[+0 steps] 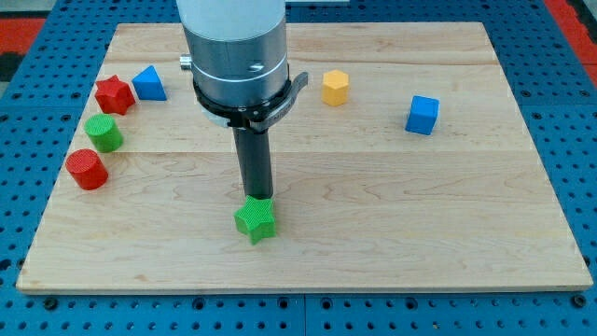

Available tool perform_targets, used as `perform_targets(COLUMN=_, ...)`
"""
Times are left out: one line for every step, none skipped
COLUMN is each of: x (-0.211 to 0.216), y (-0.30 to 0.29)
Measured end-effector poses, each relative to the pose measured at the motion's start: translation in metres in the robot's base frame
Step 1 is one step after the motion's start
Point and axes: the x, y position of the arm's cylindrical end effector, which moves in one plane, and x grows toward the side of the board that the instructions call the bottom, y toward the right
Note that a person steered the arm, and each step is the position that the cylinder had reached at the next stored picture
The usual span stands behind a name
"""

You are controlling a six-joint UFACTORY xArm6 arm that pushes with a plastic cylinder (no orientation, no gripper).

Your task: Move the red circle to the bottom right of the green circle

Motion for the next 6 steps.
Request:
perform_targets(x=-0.003, y=-0.103)
perform_targets(x=0.027, y=-0.200)
perform_targets(x=0.018, y=-0.255)
perform_targets(x=-0.024, y=-0.254)
perform_targets(x=-0.038, y=-0.252)
perform_targets(x=-0.018, y=-0.203)
